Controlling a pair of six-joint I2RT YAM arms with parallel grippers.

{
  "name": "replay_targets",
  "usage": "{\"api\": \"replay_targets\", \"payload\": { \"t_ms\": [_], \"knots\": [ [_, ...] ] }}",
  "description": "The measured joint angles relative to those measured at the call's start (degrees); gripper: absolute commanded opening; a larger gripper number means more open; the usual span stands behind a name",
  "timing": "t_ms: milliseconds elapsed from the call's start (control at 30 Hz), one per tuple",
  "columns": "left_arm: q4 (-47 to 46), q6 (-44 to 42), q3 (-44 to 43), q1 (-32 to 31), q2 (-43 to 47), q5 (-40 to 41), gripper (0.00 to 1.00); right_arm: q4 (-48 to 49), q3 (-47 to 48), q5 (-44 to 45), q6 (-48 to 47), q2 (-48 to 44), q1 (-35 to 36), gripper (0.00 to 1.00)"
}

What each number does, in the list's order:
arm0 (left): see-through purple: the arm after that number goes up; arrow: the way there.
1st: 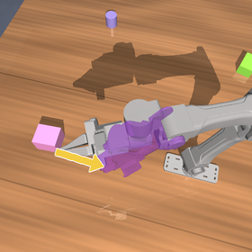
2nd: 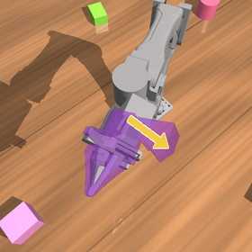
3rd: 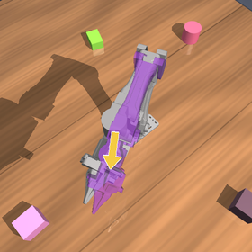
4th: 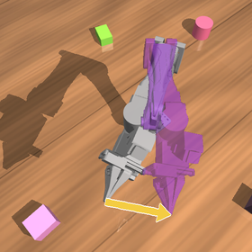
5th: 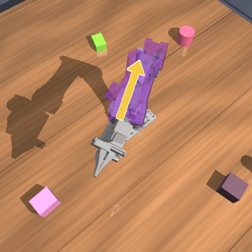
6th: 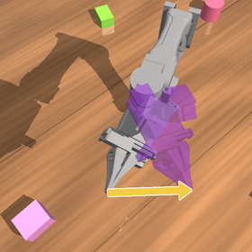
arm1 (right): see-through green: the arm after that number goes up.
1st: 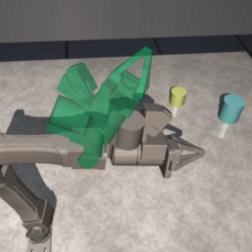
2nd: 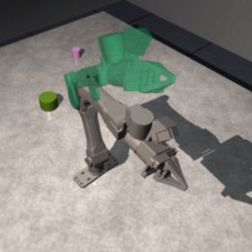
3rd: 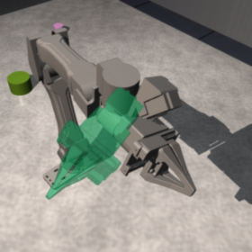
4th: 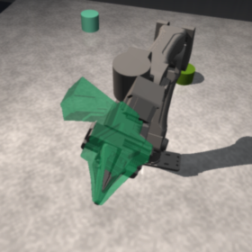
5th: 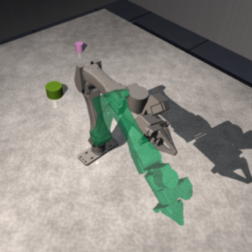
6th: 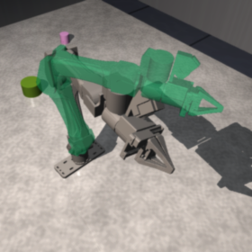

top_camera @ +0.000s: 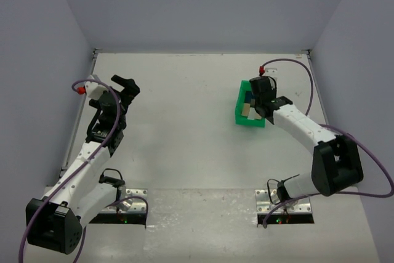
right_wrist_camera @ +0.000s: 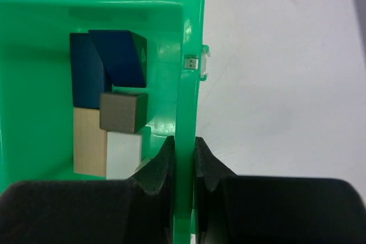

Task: Build the wood block tower

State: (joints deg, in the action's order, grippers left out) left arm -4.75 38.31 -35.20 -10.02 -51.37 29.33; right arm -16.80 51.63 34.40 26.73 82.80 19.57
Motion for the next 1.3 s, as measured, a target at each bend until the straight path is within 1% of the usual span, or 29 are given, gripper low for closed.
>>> {"api": "replay_targets", "payload": {
  "t_ms": [100, 200, 267, 367, 400, 433, 500, 533, 600, 700, 800, 933, 1133, 1300],
  "knots": [
    [0.08, 0.27, 0.00, 0.00, 0.00, 0.04, 1.00, 0.21, 0.26, 4.81, -8.13, -2.13, 1.30, 0.00],
    [0.30, 0.64, 0.00, 0.00, 0.00, 0.06, 1.00, 0.42, 0.70, 12.10, -16.16, -1.84, 3.88, 0.00],
    [0.52, 0.78, 0.00, 0.00, 0.04, 0.06, 1.00, -0.93, 2.11, 18.08, -19.50, 0.33, 5.54, 0.00],
    [0.86, 0.84, 0.00, 0.00, 0.14, 0.13, 1.00, -5.90, 6.87, 27.11, -21.17, 7.28, 6.60, 0.00],
    [0.97, 0.85, 0.00, 0.00, 0.18, 0.16, 1.00, -8.08, 8.52, 29.60, -20.57, 9.59, 6.64, 0.00],
    [1.03, 0.90, 0.00, 0.00, 0.23, 0.20, 1.00, -13.78, 11.29, 31.61, -16.40, 12.14, 6.64, 0.00],
    [1.29, 0.98, 0.00, 0.00, 0.43, 0.26, 1.00, -30.26, 20.47, 35.49, -3.74, 19.27, 6.58, 0.00],
    [1.29, 1.00, 0.00, 0.00, 0.52, 0.29, 1.00, -35.46, 23.83, 37.25, 1.45, 22.31, 6.49, 0.00],
    [1.36, 1.00, 0.00, 0.00, 0.77, 0.48, 1.00, -42.48, 27.82, 40.32, 9.31, 26.97, 6.46, 0.00],
    [1.43, 1.00, 0.00, 0.00, 1.01, 0.82, 1.00, -49.97, 28.85, 43.38, 15.34, 31.77, 6.58, 0.00],
    [1.62, 1.00, 0.00, 0.00, 1.12, 1.19, 1.00, -54.08, 28.88, 44.47, 17.26, 36.17, 6.62, 0.00],
    [1.90, 1.03, 0.00, 0.00, 1.47, 1.59, 1.00, -56.23, 28.91, 45.17, 16.51, 39.65, 7.21, 0.00],
    [3.45, 1.19, 0.00, 0.00, 2.57, 2.09, 1.00, -57.75, 30.59, 46.82, 10.55, 44.43, 10.40, 0.00],
    [3.92, 1.23, 0.00, 0.00, 3.33, 2.47, 1.00, -59.57, 34.36, 52.13, 6.31, 49.87, 13.72, 0.00]
  ]
}}
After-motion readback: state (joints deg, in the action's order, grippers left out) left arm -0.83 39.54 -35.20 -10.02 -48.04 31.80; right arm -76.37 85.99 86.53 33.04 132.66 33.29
